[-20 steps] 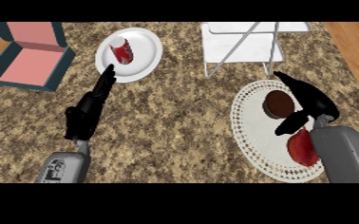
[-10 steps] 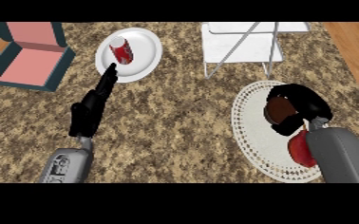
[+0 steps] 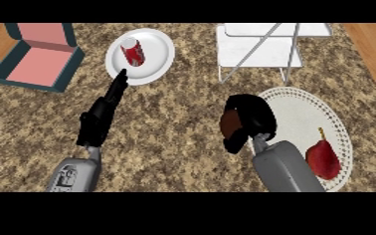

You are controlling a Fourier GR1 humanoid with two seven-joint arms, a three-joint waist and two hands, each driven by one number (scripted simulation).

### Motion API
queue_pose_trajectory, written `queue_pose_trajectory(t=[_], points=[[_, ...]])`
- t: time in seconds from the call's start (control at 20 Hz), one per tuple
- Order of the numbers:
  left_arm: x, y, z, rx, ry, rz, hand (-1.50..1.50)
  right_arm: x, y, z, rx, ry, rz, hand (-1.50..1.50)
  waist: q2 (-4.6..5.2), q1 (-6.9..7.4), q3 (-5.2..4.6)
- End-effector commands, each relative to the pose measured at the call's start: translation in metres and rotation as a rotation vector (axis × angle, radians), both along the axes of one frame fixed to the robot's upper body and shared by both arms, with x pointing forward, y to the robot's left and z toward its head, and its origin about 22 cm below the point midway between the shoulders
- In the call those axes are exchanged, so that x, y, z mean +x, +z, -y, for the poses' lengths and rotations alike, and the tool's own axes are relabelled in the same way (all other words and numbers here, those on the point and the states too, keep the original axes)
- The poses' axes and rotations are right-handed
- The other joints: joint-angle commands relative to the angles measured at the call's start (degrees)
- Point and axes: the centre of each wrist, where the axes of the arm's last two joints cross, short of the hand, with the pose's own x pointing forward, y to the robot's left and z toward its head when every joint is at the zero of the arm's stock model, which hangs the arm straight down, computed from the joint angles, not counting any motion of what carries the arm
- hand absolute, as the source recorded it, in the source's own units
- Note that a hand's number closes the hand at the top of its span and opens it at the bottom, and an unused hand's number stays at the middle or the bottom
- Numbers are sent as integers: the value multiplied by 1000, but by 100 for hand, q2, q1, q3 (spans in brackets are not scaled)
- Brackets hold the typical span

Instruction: Pick the cupcake from the placemat and place it in the tiered shelf

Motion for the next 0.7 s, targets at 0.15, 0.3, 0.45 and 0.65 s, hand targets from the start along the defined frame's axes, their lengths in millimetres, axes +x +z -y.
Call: queue_pose_trajectory(t=[0.15, 0.3, 0.45, 0.65], points=[[7, 10, 11, -7, -12, 18, 0, -47, 24, -103, 120, -75, 54, 150, 27, 121, 11], [4, 2, 11, -6, -16, 14, 0, -63, 51, -113, 322, -104, 188, 150, 9, 68, 11], [0, -3, 5, 3, -22, 2, 0, -69, 71, -127, 439, -121, 276, 150, 11, 51, 7], [10, 6, 4, -14, 5, -3, 0, -76, 120, -146, 472, -125, 405, 150, -11, -9, 0]])
